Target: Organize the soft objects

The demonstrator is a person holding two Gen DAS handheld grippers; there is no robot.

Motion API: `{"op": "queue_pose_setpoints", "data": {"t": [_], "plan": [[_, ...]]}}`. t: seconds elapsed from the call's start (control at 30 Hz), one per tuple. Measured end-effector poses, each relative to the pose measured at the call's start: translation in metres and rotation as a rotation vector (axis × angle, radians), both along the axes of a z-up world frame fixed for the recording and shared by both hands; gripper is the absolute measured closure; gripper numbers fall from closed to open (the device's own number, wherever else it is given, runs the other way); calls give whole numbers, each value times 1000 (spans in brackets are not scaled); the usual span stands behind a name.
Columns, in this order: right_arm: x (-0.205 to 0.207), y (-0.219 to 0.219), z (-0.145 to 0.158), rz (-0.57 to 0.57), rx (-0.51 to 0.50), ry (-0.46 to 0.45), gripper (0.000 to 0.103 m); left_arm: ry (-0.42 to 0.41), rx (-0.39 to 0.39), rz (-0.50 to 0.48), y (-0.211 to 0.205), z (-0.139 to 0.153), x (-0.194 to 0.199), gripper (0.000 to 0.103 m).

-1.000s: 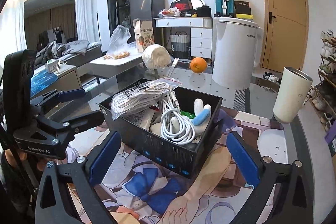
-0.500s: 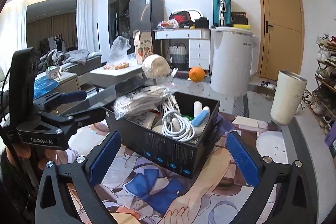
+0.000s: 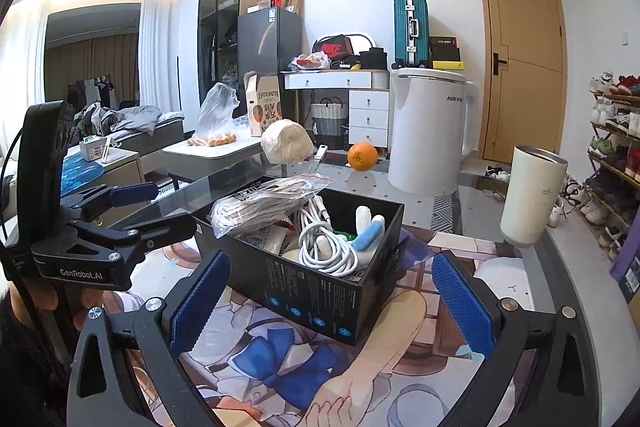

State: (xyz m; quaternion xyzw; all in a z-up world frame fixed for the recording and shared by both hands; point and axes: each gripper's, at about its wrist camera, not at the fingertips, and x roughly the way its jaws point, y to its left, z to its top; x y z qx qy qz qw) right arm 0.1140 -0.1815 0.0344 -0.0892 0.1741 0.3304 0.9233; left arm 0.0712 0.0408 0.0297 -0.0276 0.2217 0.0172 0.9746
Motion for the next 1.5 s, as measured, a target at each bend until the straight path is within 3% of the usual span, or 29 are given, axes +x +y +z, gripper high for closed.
{"op": "queue_pose_setpoints", "data": {"t": [1.5], "plan": [[1,-2,0,0,12,6,1,-17,-24,4,4,2,-3,0]]}}
